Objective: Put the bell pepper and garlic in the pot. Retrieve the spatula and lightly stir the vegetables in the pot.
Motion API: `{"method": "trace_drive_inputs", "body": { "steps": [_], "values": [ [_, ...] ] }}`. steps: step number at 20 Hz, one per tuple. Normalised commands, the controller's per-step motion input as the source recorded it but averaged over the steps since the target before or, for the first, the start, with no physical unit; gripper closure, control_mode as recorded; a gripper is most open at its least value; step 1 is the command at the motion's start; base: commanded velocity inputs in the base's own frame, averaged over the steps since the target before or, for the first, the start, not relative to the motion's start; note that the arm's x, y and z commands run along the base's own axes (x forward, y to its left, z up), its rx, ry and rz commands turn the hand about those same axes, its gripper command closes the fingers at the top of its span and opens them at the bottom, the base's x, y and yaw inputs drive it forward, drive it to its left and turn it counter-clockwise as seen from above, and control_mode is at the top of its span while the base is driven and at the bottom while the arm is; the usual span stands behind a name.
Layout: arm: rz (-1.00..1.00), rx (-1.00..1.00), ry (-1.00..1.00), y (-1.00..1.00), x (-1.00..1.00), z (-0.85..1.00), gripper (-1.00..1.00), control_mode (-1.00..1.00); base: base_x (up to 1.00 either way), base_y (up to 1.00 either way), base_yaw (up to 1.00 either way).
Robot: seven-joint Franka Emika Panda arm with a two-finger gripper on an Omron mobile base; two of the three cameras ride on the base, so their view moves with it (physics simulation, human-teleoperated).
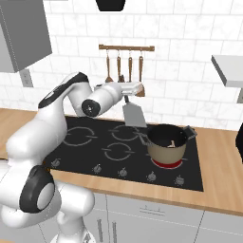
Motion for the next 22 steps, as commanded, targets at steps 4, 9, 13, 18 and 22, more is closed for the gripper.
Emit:
{"method": "trace_drive_inputs", "body": {
  "steps": [4, 9, 13, 18, 22],
  "values": [
    [-0.09, 0.0, 0.13, -0.64, 0.19, 0.0, 1.0, -1.0, 0.0, 0.0, 0.0],
    [-0.02, 0.0, 0.1, -0.33, 0.2, -0.05, 1.0, -1.0, 0.0, 0.0, 0.0],
    [-0.04, 0.02, 0.08, -0.43, 0.2, -0.04, 1.0, -1.0, 0.0, 0.0, 0.0],
    [-0.05, 0.11, 0.0, -0.45, 0.12, 0.0, 1.0, -1.0, 0.0, 0.0, 0.0],
    [-0.01, 0.13, 0.0, -0.42, 0.16, -0.07, 1.0, -1.0, 0.0, 0.0, 0.0]
  ]
}}
